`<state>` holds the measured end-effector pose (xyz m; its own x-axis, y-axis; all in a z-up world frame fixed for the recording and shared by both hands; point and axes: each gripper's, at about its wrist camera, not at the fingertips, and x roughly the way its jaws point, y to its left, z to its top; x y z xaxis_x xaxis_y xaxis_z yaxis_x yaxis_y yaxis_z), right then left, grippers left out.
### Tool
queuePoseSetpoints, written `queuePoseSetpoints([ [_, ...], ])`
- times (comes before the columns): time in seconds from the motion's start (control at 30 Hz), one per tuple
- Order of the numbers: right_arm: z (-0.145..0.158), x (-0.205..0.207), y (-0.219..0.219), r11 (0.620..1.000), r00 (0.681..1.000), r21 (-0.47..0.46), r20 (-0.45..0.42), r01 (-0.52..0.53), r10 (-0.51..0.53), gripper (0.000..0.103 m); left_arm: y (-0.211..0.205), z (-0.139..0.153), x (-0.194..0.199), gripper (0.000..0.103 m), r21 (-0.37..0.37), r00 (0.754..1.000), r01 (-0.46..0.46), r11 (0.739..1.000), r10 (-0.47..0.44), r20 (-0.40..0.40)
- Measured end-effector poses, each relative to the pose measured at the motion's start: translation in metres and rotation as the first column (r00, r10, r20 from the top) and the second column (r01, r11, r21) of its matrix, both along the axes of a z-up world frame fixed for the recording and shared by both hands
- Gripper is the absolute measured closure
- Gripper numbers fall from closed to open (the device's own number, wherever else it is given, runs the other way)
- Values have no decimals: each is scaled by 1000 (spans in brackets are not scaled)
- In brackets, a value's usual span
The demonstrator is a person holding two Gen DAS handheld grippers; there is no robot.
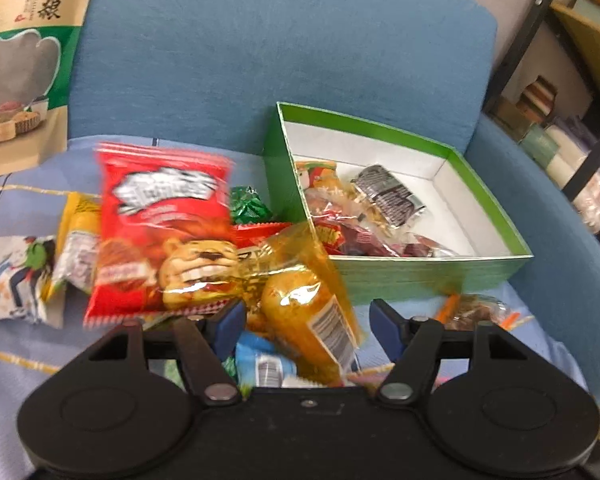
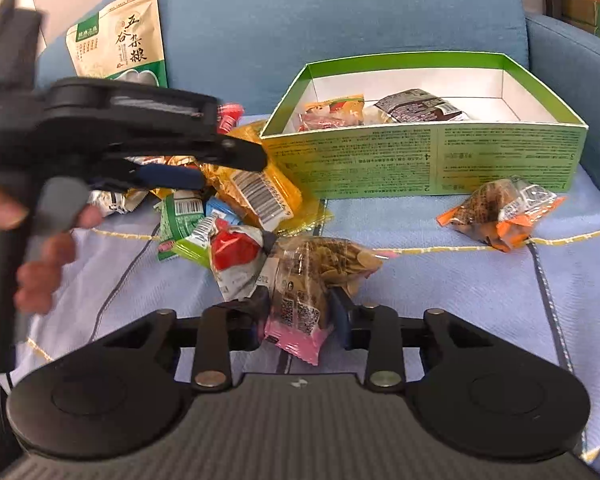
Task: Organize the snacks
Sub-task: 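Grasp the yellow-clear candy bag with the left gripper while the right grasps a clear nut pack, then carry both held packs over the green box and open both grippers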
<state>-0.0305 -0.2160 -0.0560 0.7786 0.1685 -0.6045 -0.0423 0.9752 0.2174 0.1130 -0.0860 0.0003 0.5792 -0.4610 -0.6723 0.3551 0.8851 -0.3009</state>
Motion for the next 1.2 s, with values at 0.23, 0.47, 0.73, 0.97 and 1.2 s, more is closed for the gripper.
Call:
queuePoseSetpoints([
  [0.23, 0, 7, 4, 1000, 1000, -19, -14, 12, -12, 29, -11, -13, 20, 16, 54, 999, -40, 998, 41, -12],
  [0.47, -9, 16, 9, 999, 999, -23, -29, 35, -36, 11, 0, -11, 12, 34, 36, 1000, -11, 999, 11, 0],
  [0.73, -2, 4, 8, 999, 1000, -31, -2, -16, 16, 40, 18, 0, -7, 51, -50, 997, 69, 996, -70, -18],
  [0.97, -2, 1, 9, 1000, 1000, -22, -2, -18, 18, 38, 15, -3, -21, 43, -27, 992, 128, 991, -128, -15],
  [1.2, -1, 4, 13, 999, 1000, -35, 13, -15, 15, 47, 9, -11, -16, 49, -25, 991, 124, 992, -125, -38],
])
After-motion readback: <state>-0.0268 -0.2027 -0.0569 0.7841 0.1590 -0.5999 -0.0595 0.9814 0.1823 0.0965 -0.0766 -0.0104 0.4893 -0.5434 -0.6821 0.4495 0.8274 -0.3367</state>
